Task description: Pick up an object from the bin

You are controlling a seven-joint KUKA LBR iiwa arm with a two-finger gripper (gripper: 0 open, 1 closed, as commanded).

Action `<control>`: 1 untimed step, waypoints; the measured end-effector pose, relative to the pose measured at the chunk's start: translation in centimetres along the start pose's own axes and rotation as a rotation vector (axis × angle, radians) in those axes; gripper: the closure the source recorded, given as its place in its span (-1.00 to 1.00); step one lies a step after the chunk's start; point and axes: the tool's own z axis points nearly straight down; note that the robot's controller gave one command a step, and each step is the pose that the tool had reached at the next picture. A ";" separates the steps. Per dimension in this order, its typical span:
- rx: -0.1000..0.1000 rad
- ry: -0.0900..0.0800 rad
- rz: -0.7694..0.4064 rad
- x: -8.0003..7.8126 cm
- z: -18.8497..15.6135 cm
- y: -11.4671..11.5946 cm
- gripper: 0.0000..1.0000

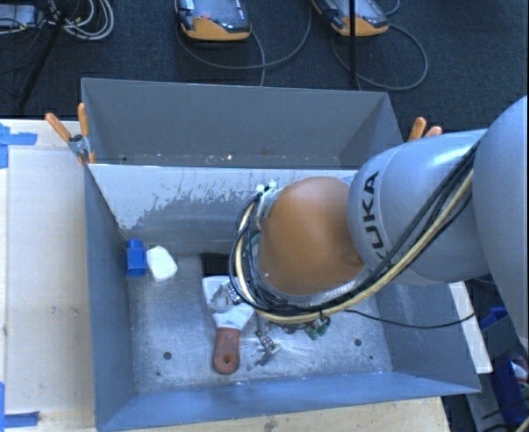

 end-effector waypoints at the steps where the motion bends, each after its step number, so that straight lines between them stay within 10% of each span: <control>1: 0.001 -0.001 -0.071 -0.7 3.8 1.7 -1.00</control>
Offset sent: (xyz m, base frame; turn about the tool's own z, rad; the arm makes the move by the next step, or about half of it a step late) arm -0.0071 0.0122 -0.0409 -0.2075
